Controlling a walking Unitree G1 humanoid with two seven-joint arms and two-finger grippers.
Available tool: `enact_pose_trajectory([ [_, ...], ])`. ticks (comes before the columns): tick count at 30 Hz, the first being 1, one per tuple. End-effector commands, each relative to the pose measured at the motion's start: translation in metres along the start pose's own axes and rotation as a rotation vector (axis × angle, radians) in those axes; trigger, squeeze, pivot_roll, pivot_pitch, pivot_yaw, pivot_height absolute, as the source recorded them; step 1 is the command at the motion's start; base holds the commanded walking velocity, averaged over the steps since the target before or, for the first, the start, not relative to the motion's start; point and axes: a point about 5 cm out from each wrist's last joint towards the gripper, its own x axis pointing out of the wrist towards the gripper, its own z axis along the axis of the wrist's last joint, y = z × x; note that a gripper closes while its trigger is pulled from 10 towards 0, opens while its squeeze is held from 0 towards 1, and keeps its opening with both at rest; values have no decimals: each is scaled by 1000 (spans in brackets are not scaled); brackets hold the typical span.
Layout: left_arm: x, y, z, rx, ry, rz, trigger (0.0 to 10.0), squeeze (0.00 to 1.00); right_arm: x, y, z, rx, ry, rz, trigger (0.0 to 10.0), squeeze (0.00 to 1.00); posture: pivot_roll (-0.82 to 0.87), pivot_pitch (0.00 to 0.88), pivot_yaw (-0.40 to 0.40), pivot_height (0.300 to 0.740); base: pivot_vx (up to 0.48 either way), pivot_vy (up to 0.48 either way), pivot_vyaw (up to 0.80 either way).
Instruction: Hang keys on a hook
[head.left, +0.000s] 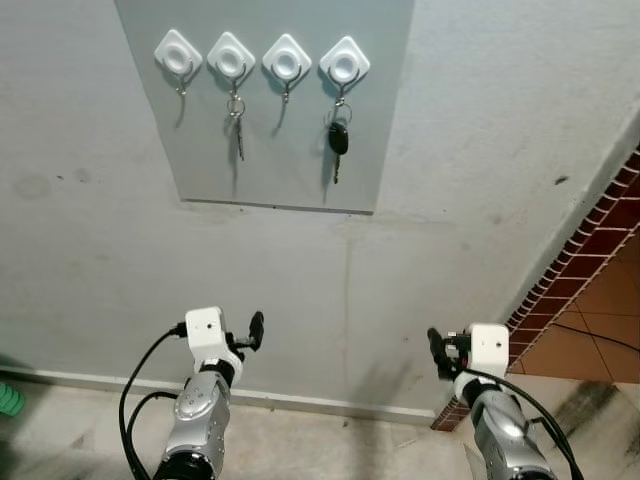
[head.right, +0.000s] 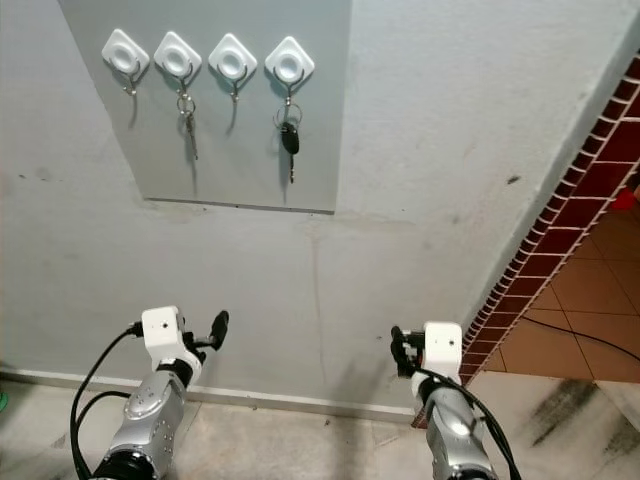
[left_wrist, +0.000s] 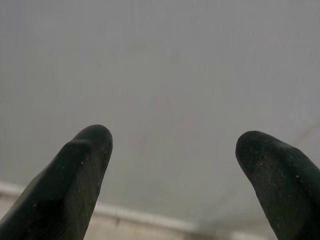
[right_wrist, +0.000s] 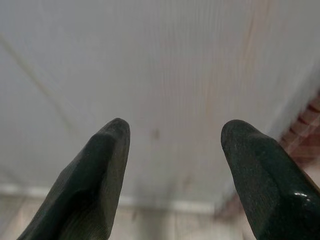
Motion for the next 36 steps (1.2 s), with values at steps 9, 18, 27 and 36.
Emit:
enact_pose_trajectory([
  [9, -36, 13, -71, 1, 347, 91, 10000, 0, -37, -17, -67, -1, 368, -96, 10000, 0, -36, 0, 34, 740, 0, 0, 0],
  [18, -49, 13, -87, 8, 413, 83, 10000, 0, -56, -19, -88, -52, 481, -76, 10000, 0, -33, 0, 26, 740, 0, 0, 0],
  [27, -58, 15, -98, 59, 475, 65, 10000, 0, -58, -13, -93, -75, 508, -57, 10000, 0, -39, 0, 21, 740, 0, 0, 622],
  [36, -55, 14, -95, 82, 470, 51, 10000, 0, -58, -7, -95, -108, 521, -14, 10000, 0, -28, 0, 18, 740, 0, 0, 800],
])
